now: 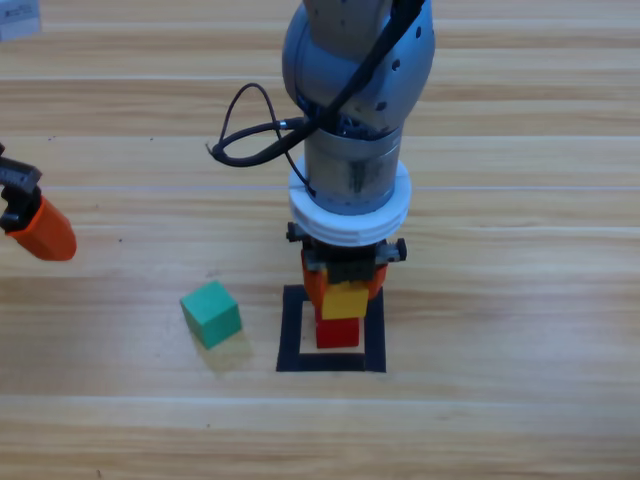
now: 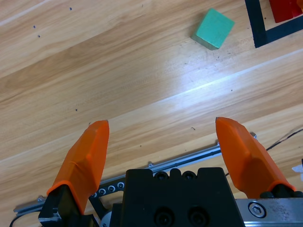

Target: Stack the blocks in the rectangular block: red at the bottom, yellow in the middle, green on top

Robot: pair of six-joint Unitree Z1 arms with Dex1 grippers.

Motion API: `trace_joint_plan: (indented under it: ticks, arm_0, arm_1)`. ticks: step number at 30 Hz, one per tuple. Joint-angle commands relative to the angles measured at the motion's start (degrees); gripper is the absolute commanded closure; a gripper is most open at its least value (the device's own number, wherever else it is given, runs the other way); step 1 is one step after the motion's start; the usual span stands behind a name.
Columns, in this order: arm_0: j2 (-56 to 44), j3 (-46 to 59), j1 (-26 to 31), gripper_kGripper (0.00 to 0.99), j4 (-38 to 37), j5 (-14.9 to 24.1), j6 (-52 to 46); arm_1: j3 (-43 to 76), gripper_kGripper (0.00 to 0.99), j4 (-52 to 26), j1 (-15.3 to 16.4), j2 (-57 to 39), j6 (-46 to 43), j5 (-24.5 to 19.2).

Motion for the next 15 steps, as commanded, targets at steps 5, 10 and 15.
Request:
trace_joint_plan:
  ticks: [5,10,15]
  arm_0:
    - [-0.9,1.9,1.3,0.033,-0.5,-0.5,0.7]
    - [-0.9,2.2,1.3,0.037,-0.9,-0.5,0.8]
    - [-0.9,2.4,1.3,0.047,-1.2,-0.4,0.9]
  arm_1:
    - [-0.7,0.804,1.0,1.6,5.1,0.8,-1.0]
    - [-0.7,0.804,1.1,1.6,5.5,0.8,-1.0]
    - [-0.7,0.804,1.1,1.6,5.7,0.8,-1.0]
